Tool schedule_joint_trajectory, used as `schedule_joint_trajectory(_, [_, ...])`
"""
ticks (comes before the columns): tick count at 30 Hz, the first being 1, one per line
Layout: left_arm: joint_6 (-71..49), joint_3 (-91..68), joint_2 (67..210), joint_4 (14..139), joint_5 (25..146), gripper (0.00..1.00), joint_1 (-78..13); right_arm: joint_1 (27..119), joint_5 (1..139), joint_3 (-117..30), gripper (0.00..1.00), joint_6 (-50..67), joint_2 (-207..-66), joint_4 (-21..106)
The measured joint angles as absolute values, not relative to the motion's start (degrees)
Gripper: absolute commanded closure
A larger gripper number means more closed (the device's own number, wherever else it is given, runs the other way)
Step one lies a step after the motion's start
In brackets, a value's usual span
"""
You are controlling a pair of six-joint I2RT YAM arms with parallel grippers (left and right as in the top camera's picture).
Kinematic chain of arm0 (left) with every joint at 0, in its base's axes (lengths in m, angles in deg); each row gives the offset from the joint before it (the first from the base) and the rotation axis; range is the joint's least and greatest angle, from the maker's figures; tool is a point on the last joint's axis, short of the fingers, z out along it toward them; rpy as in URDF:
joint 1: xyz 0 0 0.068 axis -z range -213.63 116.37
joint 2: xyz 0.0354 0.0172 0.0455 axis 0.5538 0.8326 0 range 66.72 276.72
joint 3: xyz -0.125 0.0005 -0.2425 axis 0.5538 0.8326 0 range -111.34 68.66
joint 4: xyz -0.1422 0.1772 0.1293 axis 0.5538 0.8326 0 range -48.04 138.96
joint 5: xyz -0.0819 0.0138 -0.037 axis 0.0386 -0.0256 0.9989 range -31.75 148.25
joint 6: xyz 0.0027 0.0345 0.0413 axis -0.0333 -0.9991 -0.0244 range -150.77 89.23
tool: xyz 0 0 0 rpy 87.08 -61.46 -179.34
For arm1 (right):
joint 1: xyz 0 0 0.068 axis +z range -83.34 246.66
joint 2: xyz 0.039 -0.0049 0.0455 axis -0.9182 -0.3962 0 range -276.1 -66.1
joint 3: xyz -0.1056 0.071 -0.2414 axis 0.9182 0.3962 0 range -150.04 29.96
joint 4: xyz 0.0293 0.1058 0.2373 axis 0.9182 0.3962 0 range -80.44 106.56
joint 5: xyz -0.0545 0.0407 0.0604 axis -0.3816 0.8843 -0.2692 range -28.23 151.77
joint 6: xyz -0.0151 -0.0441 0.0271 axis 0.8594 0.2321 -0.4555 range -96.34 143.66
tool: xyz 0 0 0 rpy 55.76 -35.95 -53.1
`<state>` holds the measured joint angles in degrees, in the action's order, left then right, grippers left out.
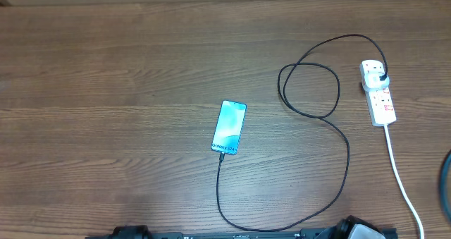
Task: Plug charger to phone and switch on socket
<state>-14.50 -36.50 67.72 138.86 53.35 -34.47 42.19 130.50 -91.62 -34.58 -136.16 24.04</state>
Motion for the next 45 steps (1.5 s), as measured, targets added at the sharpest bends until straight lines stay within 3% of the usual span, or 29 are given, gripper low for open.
schedule_joint_trajectory(6, [-14.4,-36.5,67.7,136.1,52.2,0.00,-34.5,56.4,125.6,-85.1,0.62,-11.9,-128.5,41.9])
schedule_joint_trajectory(12, [-14.5,-35.1,67.7,132.9,48.2,0.00,-34.5,59.8,117.5,-75.8,0.44,0.3,-116.7,42.5])
schedule_joint_trajectory(15, [-14.4,-31.7,67.7,130.7,47.3,0.00,-34.5,60.0,114.8,-70.8,0.35,2.7,-110.3,39.5])
schedule_joint_trajectory(27, [-6.1,-2.4,67.7,106.9,46.5,0.00,-34.5,60.0,111.9,-60.2,0.17,7.0,-94.3,32.6])
schedule_joint_trajectory(45, [-2.2,48.1,67.7,58.7,50.1,0.01,-34.5,60.0,106.4,-59.8,0.11,7.6,-89.5,32.7])
